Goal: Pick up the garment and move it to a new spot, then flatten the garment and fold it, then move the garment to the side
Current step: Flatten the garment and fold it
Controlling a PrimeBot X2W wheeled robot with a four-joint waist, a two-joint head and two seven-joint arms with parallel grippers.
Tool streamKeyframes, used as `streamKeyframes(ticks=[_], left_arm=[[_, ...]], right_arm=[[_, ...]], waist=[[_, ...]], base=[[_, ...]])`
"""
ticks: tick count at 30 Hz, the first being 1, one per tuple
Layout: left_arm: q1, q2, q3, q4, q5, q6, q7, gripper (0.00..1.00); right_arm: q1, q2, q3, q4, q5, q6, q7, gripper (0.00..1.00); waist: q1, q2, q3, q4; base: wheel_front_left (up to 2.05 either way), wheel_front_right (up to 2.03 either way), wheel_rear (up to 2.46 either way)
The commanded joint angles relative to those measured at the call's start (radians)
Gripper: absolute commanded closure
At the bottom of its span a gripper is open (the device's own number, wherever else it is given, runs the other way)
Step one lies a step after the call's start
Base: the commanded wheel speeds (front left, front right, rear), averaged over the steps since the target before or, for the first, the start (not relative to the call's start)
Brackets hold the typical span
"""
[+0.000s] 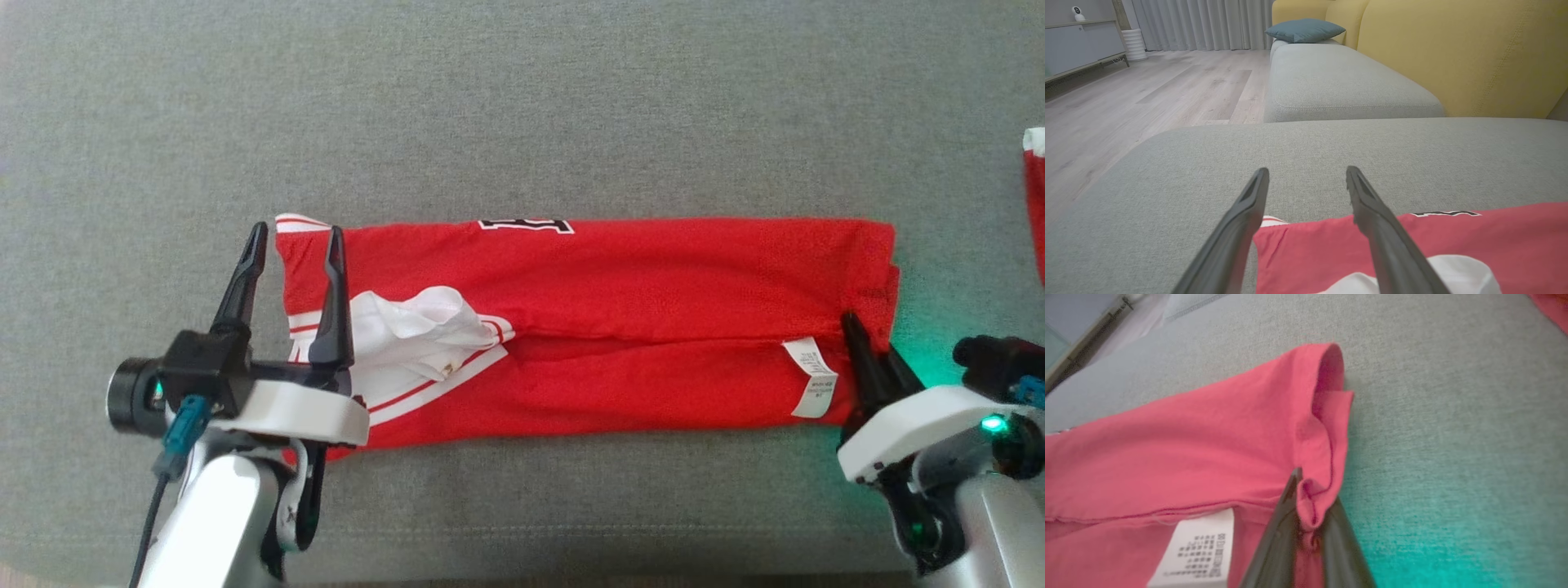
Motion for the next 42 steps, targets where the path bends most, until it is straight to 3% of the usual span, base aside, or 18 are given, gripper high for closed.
streamKeyframes(ticks=[1, 12, 17, 23, 27, 33, 42], left_arm=[[-0.037, 0.017, 0.041, -0.025, 0.005, 0.003, -0.009, 0.00], [-0.013, 0.015, 0.036, -0.018, -0.004, 0.014, -0.008, 0.00], [-0.005, 0.017, 0.034, -0.016, -0.009, 0.016, -0.008, 0.00], [0.005, 0.023, 0.031, -0.012, -0.010, 0.021, -0.001, 0.00], [0.008, 0.025, 0.025, -0.012, -0.011, 0.020, 0.002, 0.00], [0.004, 0.018, 0.007, -0.003, -0.013, 0.015, 0.005, 0.00], [-0.012, 0.009, -0.012, 0.021, -0.014, 0.004, 0.000, 0.00]], right_arm=[[0.018, 0.000, 0.029, -0.020, 0.035, 0.007, 0.010, 1.00], [0.039, -0.144, -0.151, -0.063, 0.082, 0.007, -0.006, 1.00], [0.047, -0.166, -0.162, -0.099, 0.078, 0.007, 0.010, 1.00], [0.017, -0.099, 0.003, -0.290, 0.066, 0.007, 0.061, 1.00], [-0.034, -0.014, 0.170, -0.334, 0.082, 0.007, 0.077, 1.00], [-0.131, 0.096, 0.387, -0.236, 0.159, 0.007, 0.037, 1.00], [-0.227, 0.112, 0.605, -0.033, 0.333, 0.007, -0.083, 1.00]], waist=[[0.0000, 0.0000, -0.005, -0.003], [0.0000, 0.0000, -0.047, -0.014], [0.0000, 0.0000, -0.070, -0.017], [0.0000, 0.0000, -0.104, -0.023], [0.0000, 0.0000, -0.120, -0.022], [0.0000, 0.0000, -0.130, 0.006], [0.0000, 0.0000, -0.118, 0.054]], base=[[0.00, 0.00, 0.00], [0.00, 0.00, 0.00], [0.00, 0.00, 0.00], [0.00, 0.00, 0.00], [0.00, 0.00, 0.00], [0.00, 0.00, 0.00], [0.00, 0.00, 0.00]])
